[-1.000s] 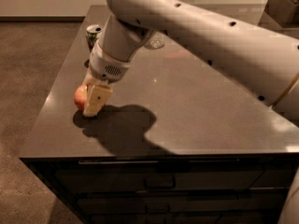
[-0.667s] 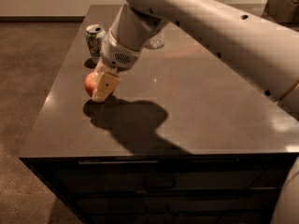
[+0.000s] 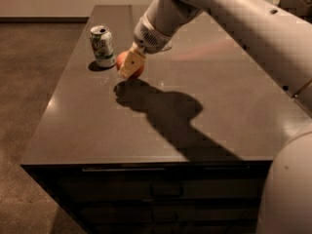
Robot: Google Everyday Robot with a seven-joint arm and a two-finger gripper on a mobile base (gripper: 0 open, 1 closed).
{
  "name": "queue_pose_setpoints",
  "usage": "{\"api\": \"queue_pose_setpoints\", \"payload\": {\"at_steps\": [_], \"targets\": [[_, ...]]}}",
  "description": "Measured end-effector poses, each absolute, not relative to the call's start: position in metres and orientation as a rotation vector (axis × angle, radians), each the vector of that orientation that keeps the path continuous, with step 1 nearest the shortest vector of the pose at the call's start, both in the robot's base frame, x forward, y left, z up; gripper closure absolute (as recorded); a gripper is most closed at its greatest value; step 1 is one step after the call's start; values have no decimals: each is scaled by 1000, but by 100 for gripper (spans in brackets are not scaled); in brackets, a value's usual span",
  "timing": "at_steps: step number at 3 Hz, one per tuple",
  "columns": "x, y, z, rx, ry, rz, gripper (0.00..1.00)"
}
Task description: Move apple near water bottle
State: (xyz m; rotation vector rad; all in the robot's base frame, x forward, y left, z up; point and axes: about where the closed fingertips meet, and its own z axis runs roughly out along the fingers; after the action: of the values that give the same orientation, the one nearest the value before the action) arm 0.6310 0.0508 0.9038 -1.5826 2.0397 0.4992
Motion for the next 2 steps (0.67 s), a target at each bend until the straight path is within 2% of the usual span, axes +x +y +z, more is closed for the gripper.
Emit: {"api": "queue_pose_setpoints", "payload": {"at_steps": [2], "targets": [[698, -7, 907, -1291, 2159, 427, 100]]}}
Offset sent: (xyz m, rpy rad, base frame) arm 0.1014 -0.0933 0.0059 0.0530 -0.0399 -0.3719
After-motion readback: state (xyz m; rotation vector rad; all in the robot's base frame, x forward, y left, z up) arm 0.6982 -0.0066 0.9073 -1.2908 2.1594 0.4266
